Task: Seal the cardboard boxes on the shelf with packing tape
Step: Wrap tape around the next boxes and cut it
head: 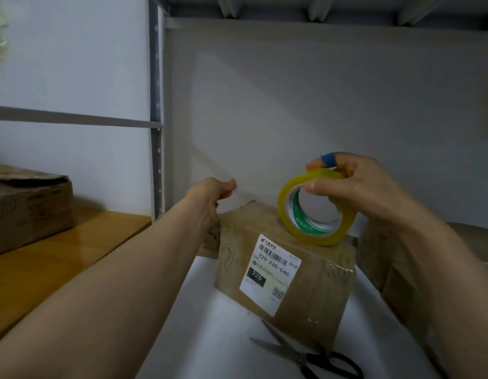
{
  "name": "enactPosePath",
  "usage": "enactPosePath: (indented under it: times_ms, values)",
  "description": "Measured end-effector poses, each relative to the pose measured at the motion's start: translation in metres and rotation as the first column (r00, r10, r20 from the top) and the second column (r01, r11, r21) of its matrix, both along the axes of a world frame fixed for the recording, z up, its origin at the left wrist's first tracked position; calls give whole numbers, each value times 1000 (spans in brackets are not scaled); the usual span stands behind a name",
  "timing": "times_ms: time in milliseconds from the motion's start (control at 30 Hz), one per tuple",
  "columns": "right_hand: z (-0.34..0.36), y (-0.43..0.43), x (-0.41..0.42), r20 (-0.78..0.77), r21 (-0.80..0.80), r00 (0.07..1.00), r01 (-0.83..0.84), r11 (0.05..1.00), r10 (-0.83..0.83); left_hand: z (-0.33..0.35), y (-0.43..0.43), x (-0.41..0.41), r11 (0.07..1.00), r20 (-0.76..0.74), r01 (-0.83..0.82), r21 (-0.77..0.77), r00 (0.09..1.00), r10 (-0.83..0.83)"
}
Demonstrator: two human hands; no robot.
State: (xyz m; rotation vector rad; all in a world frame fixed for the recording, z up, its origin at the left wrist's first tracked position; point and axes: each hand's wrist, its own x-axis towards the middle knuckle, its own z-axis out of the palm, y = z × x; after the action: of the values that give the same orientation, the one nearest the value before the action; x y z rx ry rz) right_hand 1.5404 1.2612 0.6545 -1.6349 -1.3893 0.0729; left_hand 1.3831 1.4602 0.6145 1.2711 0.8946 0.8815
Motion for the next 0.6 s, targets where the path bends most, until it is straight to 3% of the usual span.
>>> enactPosePath:
  times_ms: [100, 333, 467, 600]
  values:
    - [-8, 5, 5, -58, 65, 998, 11, 998, -7, -8, 8, 7, 999, 34, -17, -32, 999, 18]
    - [-42, -3, 13, -149, 61, 984, -91, 994, 99, -34, 16, 9, 959, 117, 23, -282, 993, 10]
    - [-63, -2, 9, -211, 185, 972, -63, 981, 103, -35, 9, 11, 965, 165, -6, -263, 985, 51]
    - [-70, -2, 5, -155, 241, 986, -29, 970, 68, -39, 9, 14, 973, 193, -53, -223, 976, 98]
